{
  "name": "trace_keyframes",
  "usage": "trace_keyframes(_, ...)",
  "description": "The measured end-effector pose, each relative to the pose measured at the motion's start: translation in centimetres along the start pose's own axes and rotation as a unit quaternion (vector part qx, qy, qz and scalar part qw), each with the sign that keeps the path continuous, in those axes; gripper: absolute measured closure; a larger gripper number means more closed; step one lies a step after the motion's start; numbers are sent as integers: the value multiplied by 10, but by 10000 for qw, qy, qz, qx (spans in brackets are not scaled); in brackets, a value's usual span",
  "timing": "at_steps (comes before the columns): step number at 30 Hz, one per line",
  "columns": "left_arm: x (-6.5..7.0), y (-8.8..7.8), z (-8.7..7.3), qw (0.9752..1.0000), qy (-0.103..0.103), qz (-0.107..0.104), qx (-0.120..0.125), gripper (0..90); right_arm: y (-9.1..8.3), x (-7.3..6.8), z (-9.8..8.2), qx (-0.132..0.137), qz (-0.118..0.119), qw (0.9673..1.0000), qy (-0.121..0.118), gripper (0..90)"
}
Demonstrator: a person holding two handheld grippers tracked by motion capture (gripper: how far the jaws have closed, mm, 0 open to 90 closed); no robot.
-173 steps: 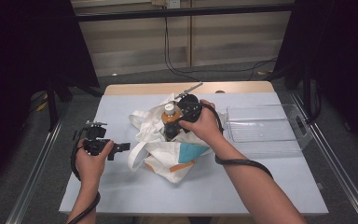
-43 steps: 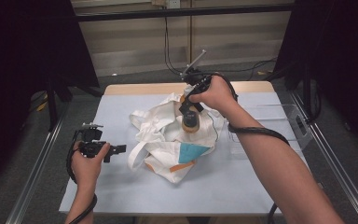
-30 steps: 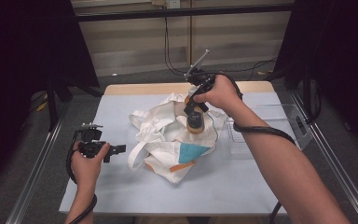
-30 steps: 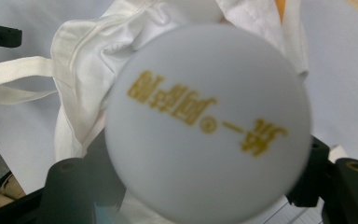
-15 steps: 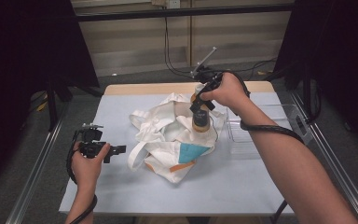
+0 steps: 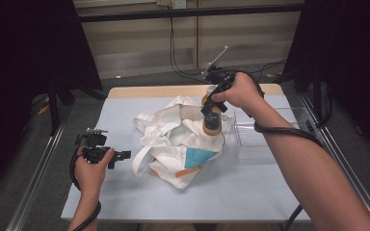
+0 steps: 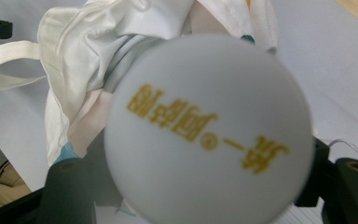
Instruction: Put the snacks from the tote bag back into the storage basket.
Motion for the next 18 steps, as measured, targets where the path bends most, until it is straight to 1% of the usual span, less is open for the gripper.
trace_keyframes(1,0,0,0,10000,73,-11,-48,47,-1,1,0,22,6,10000,11,302)
trace_keyframes(4,0,1,0,10000,63,-23,-70,47,-5,3,-2,44,-6,10000,35,302)
trace_keyframes(5,-1,1,-1,9998,142,10,-100,48,-6,4,-2,55,-6,10000,25,302)
trace_keyframes(6,0,1,-1,9999,112,26,-69,48,-7,4,-3,61,1,10000,39,302)
trace_keyframes(8,0,1,-1,9999,131,33,-83,49,-10,6,-4,53,-12,10000,41,302)
trace_keyframes(9,0,1,-1,9998,148,44,-90,49,-11,6,-5,21,-25,10000,83,302)
trace_keyframes(10,1,1,-2,9998,158,59,-90,49,-11,7,-5,13,-30,10000,53,302)
trace_keyframes(11,1,1,-2,9998,176,13,-125,49,-12,8,-5,26,-34,10000,49,302)
trace_keyframes(12,1,2,-3,9997,206,54,-138,48,-12,8,-6,26,-41,10000,43,302)
trace_keyframes(13,0,2,-3,9995,253,50,-169,48,-13,9,-6,-4,-44,10000,50,302)
trace_keyframes(14,1,2,-3,9996,226,13,-153,47,-14,9,-7,-22,-33,10000,76,301)
trace_keyframes(15,2,2,-3,9998,186,4,-117,47,-14,10,-7,-10,-38,10000,53,302)
trace_keyframes(18,2,1,-2,9997,231,-32,-101,47,-17,11,-8,-47,-52,9999,72,302)
Point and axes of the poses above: each handheld gripper's, and its own axes: y roughly forward along the jaws, z roughly out of its top, x roughly to its right, the point moved 3 cm from there along y, roughly forward along the jaws, and after that the axes turned 5 degrees about y, right-handed, at the moved point
